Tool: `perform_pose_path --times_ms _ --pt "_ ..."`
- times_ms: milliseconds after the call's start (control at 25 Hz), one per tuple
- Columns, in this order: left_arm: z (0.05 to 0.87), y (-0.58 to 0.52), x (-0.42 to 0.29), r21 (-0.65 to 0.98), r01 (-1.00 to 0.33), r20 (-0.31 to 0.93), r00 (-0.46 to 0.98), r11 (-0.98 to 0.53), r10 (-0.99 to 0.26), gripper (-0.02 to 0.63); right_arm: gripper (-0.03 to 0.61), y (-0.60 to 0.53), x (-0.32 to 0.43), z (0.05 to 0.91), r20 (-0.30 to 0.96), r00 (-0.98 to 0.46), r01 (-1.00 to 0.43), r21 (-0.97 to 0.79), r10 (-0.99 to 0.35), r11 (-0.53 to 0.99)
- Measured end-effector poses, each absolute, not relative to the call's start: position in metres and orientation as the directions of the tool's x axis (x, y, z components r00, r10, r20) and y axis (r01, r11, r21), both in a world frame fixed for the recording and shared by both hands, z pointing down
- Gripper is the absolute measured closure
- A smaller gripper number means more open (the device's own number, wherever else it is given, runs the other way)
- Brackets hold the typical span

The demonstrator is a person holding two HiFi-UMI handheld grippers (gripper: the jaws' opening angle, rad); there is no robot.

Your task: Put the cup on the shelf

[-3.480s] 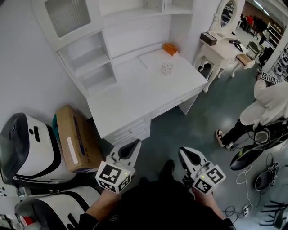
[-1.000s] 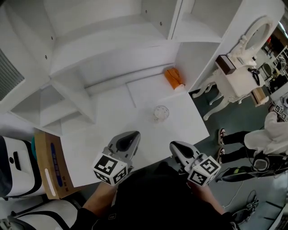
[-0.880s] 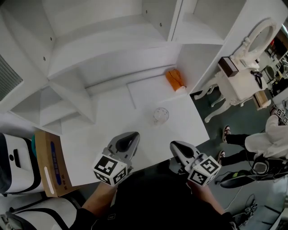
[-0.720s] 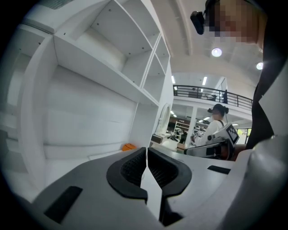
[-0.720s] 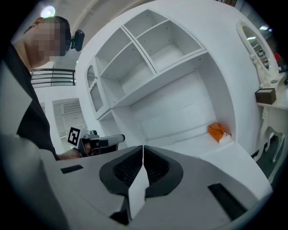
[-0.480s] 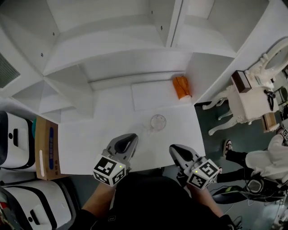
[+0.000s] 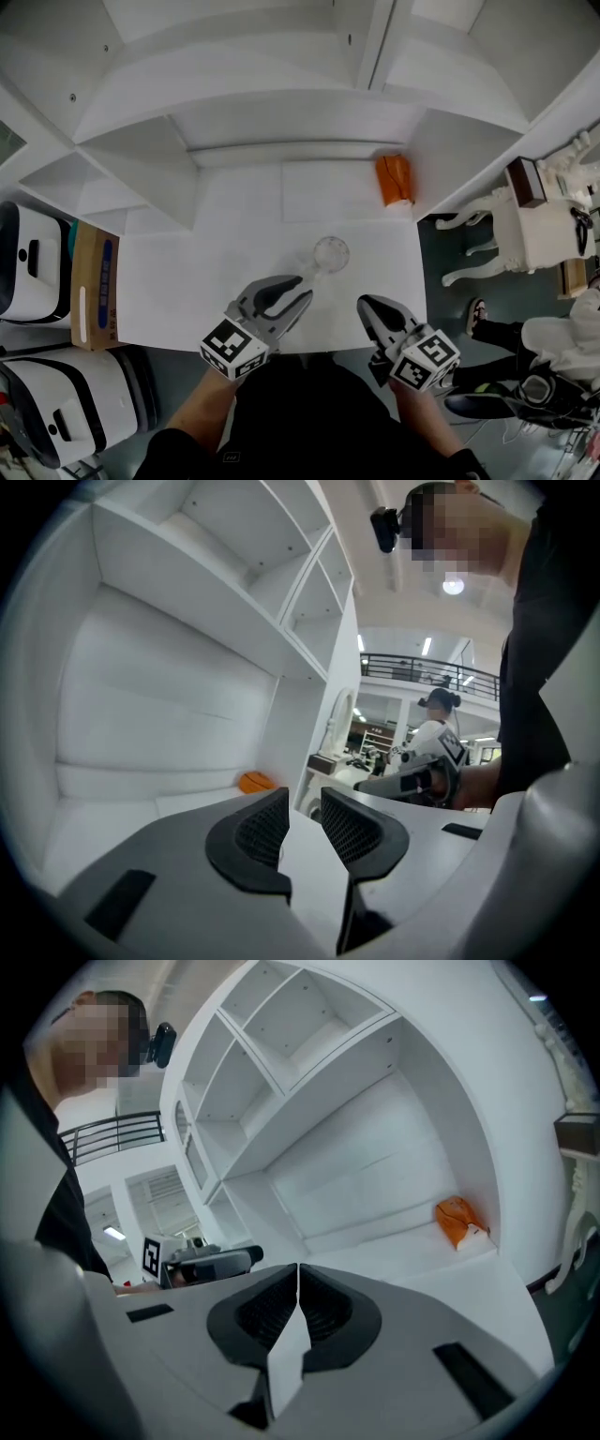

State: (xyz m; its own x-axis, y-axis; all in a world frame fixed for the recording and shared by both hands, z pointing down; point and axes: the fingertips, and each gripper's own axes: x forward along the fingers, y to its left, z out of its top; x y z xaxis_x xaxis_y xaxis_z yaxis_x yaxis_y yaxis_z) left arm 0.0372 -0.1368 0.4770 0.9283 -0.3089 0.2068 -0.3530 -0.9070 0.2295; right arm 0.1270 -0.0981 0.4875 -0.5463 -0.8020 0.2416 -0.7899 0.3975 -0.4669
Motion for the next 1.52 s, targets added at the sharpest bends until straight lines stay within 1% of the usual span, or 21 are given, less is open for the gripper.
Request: perform_pose_path --times_ms 120,400,560,720,920,1120,1520 --pt "0.492 -0.141 0.044 0.253 -0.331 0.212 0.936 -0.909 -0.282 0.504 0.561 -0.110 0.122 0.487 0.232 -0.548 -0.784 -0.477 -0.804 0.397" --pt "0.541 -0.153 0.053 0.294 -0.315 0.255 0.936 -0.903 -0.243 0.488 0.561 -0.120 0.120 0.523 0.301 -0.555 -0.784 -0.502 -0.775 0.367" --pt "0.568 -0.163 0.056 0.299 -0.322 0.270 0.931 -0.899 -0.244 0.464 0.561 -0.125 0.117 0.546 0.329 -0.570 -0.773 -0.525 -0.752 0.356" --pt "0.598 -0.169 0.061 0.303 -0.317 0.314 0.924 -0.899 -0.220 0.437 0.561 -0.132 0.113 0.561 0.355 -0.591 -0.767 -0.524 -0.724 0.370" --pt "0.632 -0.168 0.070 0.312 -0.283 0.346 0.923 -0.907 -0.169 0.431 0.561 -0.141 0.116 0.570 0.368 -0.583 -0.777 -0.512 -0.724 0.365" --pt "0.663 -0.166 0.080 0.268 -0.243 0.390 0.912 -0.932 -0.125 0.425 0.561 -0.132 0.115 0.588 0.415 -0.575 -0.791 -0.503 -0.705 0.349" --pt "0.687 -0.155 0.097 0.303 -0.141 0.434 0.901 -0.942 0.004 0.425 0.561 -0.123 0.126 0.606 0.432 -0.529 -0.807 -0.522 -0.731 0.275"
